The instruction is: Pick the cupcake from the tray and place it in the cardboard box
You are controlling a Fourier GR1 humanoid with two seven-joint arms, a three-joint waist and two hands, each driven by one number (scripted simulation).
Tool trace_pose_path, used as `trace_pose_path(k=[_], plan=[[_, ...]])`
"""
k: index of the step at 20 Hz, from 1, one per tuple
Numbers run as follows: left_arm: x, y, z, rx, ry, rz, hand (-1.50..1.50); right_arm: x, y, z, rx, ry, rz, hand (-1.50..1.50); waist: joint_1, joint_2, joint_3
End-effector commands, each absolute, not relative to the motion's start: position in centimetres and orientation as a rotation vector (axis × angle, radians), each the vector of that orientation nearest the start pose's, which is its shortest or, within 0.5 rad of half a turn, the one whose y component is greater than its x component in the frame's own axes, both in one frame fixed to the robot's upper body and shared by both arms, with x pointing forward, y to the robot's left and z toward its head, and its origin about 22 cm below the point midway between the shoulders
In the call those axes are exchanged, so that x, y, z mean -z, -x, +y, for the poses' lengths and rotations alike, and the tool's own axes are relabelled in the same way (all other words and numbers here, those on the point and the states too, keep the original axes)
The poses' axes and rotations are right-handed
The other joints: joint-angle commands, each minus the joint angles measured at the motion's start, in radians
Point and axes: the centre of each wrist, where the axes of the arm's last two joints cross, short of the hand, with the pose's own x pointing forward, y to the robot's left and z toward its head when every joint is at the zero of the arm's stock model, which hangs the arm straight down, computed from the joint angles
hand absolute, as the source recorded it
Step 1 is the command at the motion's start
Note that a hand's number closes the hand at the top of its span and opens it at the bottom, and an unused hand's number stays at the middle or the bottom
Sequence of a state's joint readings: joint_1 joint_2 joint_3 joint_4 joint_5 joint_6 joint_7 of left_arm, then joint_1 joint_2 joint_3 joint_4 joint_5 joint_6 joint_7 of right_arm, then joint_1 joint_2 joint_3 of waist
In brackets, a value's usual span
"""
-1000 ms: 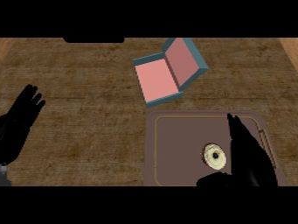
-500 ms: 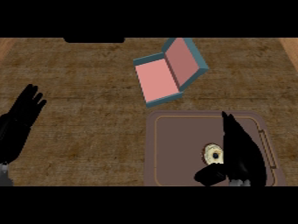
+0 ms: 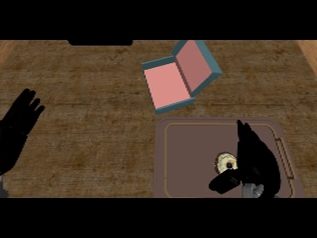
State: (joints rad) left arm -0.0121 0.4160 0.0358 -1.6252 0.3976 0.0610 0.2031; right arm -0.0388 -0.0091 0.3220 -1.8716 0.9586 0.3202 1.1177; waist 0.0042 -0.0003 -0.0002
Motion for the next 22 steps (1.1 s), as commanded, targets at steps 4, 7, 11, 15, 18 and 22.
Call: trace_pose_path(k=[4,7,11,15,18,22], plan=[[-5.5,-23.8,32.9,-0.054,-0.054,-1.456,0.0,-7.8,-22.8,-14.9,-0.648,0.881,-0.551,-1.5,0.0,-0.001,0.0],[-5.7,-24.4,31.3,-0.043,-0.05,-1.44,0.0,-6.1,-22.9,-15.0,-0.664,0.873,-0.528,-1.5,-0.002,0.0,0.0],[-5.3,-24.7,32.6,-0.053,-0.065,-1.442,0.0,-4.8,-22.2,-14.5,-0.663,0.86,-0.501,-1.5,-0.004,0.0,0.0],[-5.0,-23.2,32.8,-0.065,-0.066,-1.441,0.0,-5.3,-22.2,-14.7,-0.667,0.855,-0.504,-1.5,-0.001,-0.001,0.0],[-5.6,-24.7,32.4,-0.046,-0.047,-1.449,0.0,-3.5,-23.1,-12.6,-0.634,0.853,-0.533,-1.5,0.001,0.001,0.0],[-4.7,-25.9,32.6,-0.042,-0.057,-1.443,0.0,-2.7,-24.4,-14.2,-0.653,0.86,-0.517,-1.5,-0.004,0.002,0.0]])
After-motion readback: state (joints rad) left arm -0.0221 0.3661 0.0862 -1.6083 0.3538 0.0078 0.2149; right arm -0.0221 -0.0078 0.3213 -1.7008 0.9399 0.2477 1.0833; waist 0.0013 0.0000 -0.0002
